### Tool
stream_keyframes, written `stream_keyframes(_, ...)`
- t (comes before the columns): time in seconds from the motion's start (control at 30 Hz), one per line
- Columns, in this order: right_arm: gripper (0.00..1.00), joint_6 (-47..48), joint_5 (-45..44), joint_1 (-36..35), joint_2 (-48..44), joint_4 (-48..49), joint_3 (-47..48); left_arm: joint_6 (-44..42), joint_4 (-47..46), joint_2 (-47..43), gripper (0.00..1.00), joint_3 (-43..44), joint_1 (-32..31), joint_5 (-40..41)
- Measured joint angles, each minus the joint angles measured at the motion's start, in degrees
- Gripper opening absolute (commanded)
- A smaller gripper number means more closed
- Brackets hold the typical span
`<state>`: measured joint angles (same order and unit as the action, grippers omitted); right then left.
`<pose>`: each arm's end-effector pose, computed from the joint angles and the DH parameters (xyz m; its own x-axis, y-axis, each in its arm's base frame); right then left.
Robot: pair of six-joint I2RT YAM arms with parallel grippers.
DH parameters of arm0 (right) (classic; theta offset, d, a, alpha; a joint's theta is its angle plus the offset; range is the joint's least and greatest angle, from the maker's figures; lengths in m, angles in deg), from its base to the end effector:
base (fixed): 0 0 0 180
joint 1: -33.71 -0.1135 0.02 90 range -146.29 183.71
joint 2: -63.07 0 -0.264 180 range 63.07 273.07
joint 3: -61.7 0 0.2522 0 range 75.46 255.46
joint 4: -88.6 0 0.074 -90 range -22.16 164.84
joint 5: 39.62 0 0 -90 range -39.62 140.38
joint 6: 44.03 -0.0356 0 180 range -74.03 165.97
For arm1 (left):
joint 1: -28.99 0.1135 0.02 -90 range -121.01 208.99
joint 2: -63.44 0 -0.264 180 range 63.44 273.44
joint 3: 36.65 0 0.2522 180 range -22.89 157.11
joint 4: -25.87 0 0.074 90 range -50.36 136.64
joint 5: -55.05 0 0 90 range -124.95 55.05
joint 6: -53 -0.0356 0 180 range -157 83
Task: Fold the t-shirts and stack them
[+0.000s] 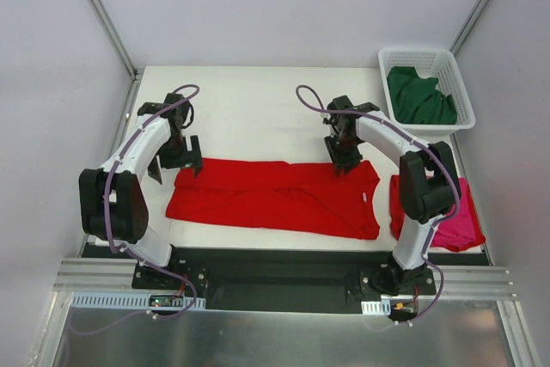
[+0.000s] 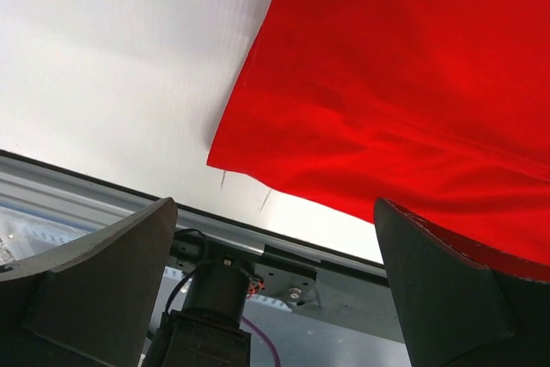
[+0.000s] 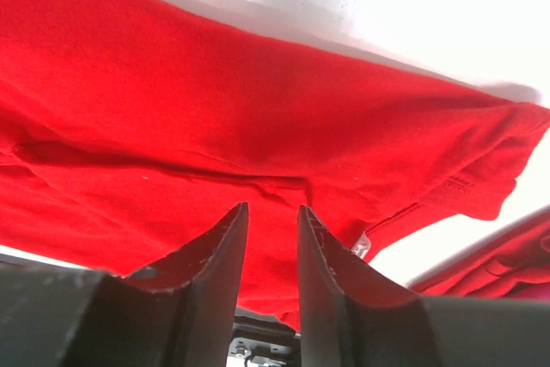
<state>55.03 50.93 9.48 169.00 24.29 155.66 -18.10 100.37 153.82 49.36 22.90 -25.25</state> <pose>0.3329 0.1502 0.2086 -0.8099 -0.5372 -0.2357 -0.5468 0.8368 -0.0281 0.2933 -0.0253 0.2512 -0.9464 -0.2201 -0.2362 -0.2477 0.9643 0.0939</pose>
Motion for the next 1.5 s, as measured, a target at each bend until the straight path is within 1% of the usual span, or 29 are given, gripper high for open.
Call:
stream_keyframes(0.47, 0.34, 0.00, 0.11, 0.00, 0.00, -1.79, -0.26, 0.02, 0.07, 0.35, 0.99, 0.59, 0.00, 0.00)
stream_keyframes(0.87, 0.34, 0.00, -0.20, 0.00, 0.11, -1.05, -4.85, 0.04, 0.07, 0.35, 0.99, 0.59, 0.00, -0.02)
stream_keyframes(1.2, 0.34, 0.02, -2.45, 0.00, 1.62, -0.61, -3.78, 0.04, 0.09, 0.35, 0.99, 0.57, 0.00, 0.00)
stream_keyframes(1.4, 0.34, 0.02, -2.29, 0.00, 3.30, -0.15, -3.39, 0.02, 0.07, 0.35, 0.99, 0.57, 0.00, 0.13)
stream_keyframes(1.43, 0.31, 0.02, -2.16, 0.00, 3.50, -0.07, -3.39, 0.02, 0.07, 0.35, 0.99, 0.57, 0.00, 0.28)
stream_keyframes(1.47, 0.20, 0.02, -2.01, 0.00, 3.76, 0.00, -3.39, 0.02, 0.07, 0.35, 0.99, 0.57, 0.00, 0.46)
stream_keyframes(1.5, 0.12, 0.04, -1.88, 0.00, 3.93, 0.02, -3.39, 0.02, 0.07, 0.35, 0.99, 0.57, 0.00, 0.61)
